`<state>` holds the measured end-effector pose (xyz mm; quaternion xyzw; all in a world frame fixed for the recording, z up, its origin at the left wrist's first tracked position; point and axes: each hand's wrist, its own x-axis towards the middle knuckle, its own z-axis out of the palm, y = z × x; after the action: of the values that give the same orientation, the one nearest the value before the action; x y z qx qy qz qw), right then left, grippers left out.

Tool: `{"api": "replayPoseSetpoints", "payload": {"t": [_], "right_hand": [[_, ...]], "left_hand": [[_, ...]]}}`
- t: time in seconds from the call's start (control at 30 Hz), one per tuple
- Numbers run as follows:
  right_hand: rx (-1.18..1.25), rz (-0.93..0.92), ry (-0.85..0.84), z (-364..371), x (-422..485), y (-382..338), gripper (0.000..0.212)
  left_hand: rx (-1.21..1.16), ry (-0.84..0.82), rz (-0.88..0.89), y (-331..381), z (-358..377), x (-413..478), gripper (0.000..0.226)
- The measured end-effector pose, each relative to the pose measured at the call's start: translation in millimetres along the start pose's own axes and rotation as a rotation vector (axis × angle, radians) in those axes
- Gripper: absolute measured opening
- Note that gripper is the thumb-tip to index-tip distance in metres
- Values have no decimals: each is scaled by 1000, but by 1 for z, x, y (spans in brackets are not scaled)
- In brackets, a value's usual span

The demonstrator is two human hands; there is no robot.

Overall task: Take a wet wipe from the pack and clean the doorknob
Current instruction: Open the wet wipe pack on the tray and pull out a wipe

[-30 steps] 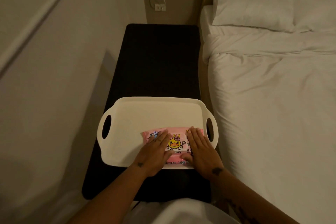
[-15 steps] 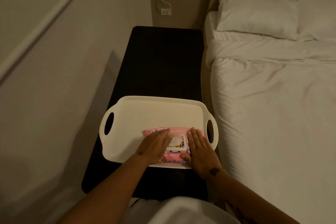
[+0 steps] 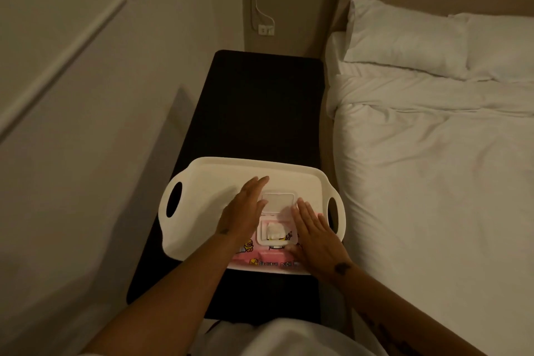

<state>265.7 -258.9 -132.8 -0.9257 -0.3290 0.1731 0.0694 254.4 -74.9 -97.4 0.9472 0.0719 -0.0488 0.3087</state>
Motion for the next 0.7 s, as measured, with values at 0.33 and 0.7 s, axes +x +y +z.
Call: {"api": "replayPoseSetpoints", "payload": {"t": [0.33, 0.7], "right_hand": [[-25, -1, -65, 4, 4, 1, 102], [-103, 129, -15, 20, -30, -2, 70]], "left_hand": [[298, -346, 62, -21, 20, -28, 55], [245, -391, 127, -7, 23, -25, 46]]}}
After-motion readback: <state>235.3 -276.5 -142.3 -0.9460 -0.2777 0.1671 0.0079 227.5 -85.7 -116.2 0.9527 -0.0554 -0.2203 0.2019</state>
